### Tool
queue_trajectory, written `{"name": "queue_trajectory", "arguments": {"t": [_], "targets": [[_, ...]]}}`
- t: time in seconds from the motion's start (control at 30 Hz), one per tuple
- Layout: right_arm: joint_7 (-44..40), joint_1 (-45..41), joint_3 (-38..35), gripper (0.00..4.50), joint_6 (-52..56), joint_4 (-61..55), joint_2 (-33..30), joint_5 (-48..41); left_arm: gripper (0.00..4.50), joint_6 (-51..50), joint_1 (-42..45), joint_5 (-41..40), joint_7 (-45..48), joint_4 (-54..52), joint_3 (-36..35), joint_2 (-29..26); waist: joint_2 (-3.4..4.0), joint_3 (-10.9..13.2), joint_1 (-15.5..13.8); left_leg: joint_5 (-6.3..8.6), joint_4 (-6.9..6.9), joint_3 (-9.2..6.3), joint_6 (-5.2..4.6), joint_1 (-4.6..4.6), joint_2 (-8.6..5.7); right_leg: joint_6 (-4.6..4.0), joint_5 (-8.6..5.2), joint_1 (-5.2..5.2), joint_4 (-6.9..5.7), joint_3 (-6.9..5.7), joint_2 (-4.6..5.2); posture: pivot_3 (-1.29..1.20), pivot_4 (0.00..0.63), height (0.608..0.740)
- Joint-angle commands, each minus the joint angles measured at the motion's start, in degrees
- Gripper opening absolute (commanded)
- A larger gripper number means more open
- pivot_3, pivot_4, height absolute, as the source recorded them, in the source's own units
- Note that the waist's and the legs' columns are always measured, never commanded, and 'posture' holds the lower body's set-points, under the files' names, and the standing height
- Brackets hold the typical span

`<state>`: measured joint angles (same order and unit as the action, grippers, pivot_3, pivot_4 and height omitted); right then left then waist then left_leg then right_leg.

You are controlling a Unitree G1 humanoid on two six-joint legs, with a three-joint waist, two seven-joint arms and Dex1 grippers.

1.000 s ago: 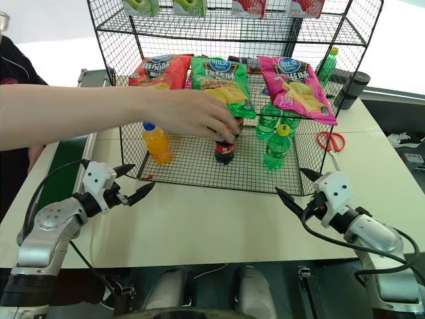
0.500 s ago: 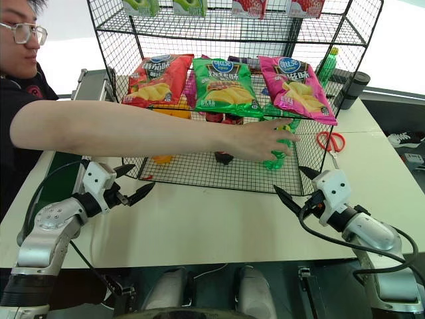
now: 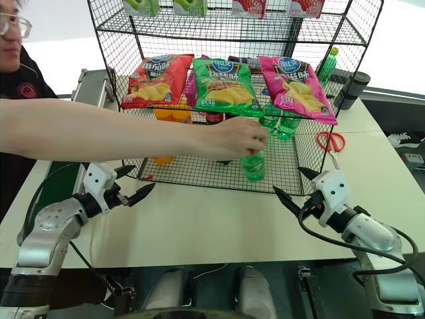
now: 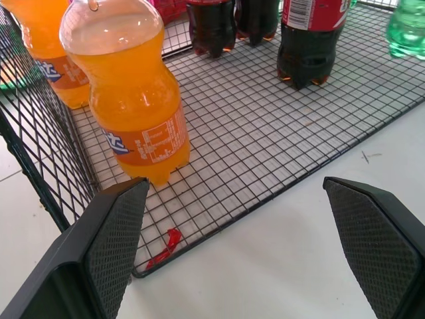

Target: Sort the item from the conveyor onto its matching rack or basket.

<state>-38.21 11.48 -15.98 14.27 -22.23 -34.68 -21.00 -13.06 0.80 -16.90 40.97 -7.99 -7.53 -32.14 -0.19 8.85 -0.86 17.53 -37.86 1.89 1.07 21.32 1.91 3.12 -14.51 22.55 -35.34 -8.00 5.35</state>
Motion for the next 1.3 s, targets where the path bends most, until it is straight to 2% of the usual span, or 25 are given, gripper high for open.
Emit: {"name": "queue_trajectory", "arguments": {"t": [0.03, 0.67, 0.87, 1.0, 1.17, 1.3], "targets": [[0.9, -0.8, -0.1, 4.43, 0.4, -2.8, 0.3, -0.4, 4.50, 0.7, 0.8, -0.3, -0.2, -1.4, -0.2, 0.1, 0.00, 0.0, 0.0, 0.00, 0.00, 0.00, 0.00, 0.00, 0.00, 0.00, 0.00, 0.00, 0.00, 0.00, 0.00, 0.00, 0.150, 0.735], [1.2, -3.2, 1.4, 4.43, 2.4, -4.6, -0.1, -0.6, 4.50, -0.8, -0.5, -3.1, -3.3, -3.4, -3.8, 2.1, -0.01, 0.0, 0.0, 0.00, 0.00, 0.00, 0.00, 0.00, 0.00, 0.00, 0.00, 0.00, 0.00, 0.00, 0.00, 0.00, 0.150, 0.735], [0.6, -3.9, 2.8, 4.43, 2.4, -5.1, -0.1, -0.8, 4.50, -2.9, -2.5, -7.3, -6.5, -5.9, -9.5, 3.2, -0.01, 0.0, 0.1, 0.00, 0.00, 0.00, 0.00, -0.01, 0.00, 0.00, 0.00, -0.01, -0.02, 0.00, 0.01, 0.00, 0.150, 0.735], [-0.1, -5.6, 6.0, 4.43, 2.5, -5.5, 0.2, -0.6, 4.50, -3.8, -3.7, -10.6, -12.3, -4.7, -17.3, 5.4, -0.03, 0.0, 0.1, 0.00, -0.01, 0.00, 0.00, -0.02, 0.02, 0.00, 0.00, -0.01, -0.02, 0.01, 0.01, 0.00, 0.150, 0.735], [-0.1, -7.9, 10.4, 4.43, 2.1, -5.6, 1.5, -0.1, 4.50, -2.2, -2.6, -11.1, -19.1, -0.8, -23.5, 8.0, -0.08, 0.0, 0.0, 0.00, -0.01, -0.02, 0.00, -0.03, 0.01, 0.00, 0.00, -0.02, -0.03, -0.01, -0.01, 0.00, 0.150, 0.735], [-0.2, -9.1, 13.2, 4.43, 1.6, -5.7, 3.0, 0.0, 4.50, -0.3, -3.0, -9.6, -20.0, 1.4, -24.7, 8.1, -0.23, -0.1, 0.0, 0.00, -0.02, -0.02, 0.00, 0.00, -0.02, 0.01, 0.00, -0.02, -0.01, -0.02, 0.02, 0.00, 0.150, 0.735]]}}
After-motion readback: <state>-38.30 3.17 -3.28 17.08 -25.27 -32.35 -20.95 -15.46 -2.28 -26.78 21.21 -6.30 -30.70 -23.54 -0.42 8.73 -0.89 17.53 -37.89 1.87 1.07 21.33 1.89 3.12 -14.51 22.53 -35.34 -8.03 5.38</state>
